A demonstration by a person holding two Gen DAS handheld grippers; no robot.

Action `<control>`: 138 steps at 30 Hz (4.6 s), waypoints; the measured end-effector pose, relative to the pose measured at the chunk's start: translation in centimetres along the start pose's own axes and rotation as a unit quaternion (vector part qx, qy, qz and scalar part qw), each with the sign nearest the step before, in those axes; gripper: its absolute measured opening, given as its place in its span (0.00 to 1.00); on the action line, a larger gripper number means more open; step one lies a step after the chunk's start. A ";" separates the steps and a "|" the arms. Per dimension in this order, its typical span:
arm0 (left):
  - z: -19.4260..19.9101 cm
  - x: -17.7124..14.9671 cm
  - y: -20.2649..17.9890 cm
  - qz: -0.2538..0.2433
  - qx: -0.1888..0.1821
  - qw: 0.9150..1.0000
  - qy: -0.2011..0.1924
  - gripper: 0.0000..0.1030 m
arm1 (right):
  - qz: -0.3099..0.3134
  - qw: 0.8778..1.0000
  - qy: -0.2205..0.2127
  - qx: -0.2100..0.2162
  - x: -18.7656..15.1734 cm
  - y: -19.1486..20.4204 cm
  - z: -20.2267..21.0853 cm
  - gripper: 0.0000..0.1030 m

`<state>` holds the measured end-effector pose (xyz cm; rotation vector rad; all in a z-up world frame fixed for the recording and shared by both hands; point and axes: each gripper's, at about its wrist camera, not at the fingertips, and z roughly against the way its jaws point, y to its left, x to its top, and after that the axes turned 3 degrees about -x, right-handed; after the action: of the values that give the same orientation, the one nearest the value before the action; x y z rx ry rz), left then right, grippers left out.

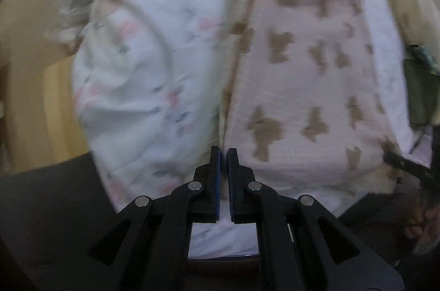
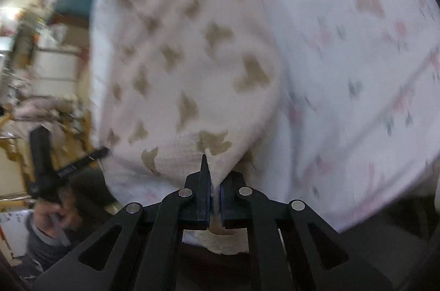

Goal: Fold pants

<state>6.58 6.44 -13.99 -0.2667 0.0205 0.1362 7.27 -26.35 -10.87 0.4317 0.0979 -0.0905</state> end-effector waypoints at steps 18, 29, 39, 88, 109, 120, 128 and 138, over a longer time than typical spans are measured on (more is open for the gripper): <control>-4.2 7.7 -5.9 -0.107 0.039 0.993 -0.012 0.23 | 0.083 0.994 0.020 -0.064 5.3 3.7 -5.7 0.33; 0.4 9.0 -4.3 -0.057 0.003 0.998 -0.008 0.29 | 0.079 0.997 0.000 -0.026 7.5 2.0 -0.3 0.39; 0.8 26.0 -12.1 -0.191 -0.014 0.975 -0.111 0.60 | 0.065 0.984 -0.165 0.026 25.4 1.3 5.6 0.53; 9.4 18.6 -15.2 -0.463 0.019 0.850 -0.249 0.01 | 0.378 0.883 -0.264 -0.085 20.2 12.1 10.1 0.02; 3.5 5.9 -9.7 -0.422 0.027 0.905 -0.041 0.29 | 0.379 0.922 -0.035 -0.074 4.5 6.8 1.7 0.22; -3.5 7.5 -12.3 -0.288 0.020 0.957 -0.012 0.31 | 0.320 0.944 -0.063 -0.059 7.1 9.2 -3.2 0.26; -3.9 6.8 -8.5 -0.263 0.006 0.961 0.087 0.32 | 0.246 0.964 0.025 -0.096 6.9 3.9 -4.4 0.26; 1.0 15.7 -3.6 -0.090 -0.001 0.990 -0.110 0.52 | 0.066 0.985 -0.160 0.005 15.4 -1.3 3.8 0.47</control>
<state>22.67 5.38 -12.66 -0.2536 -0.2227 -0.0154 22.67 -30.20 -9.69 0.4282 -0.2473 -0.0299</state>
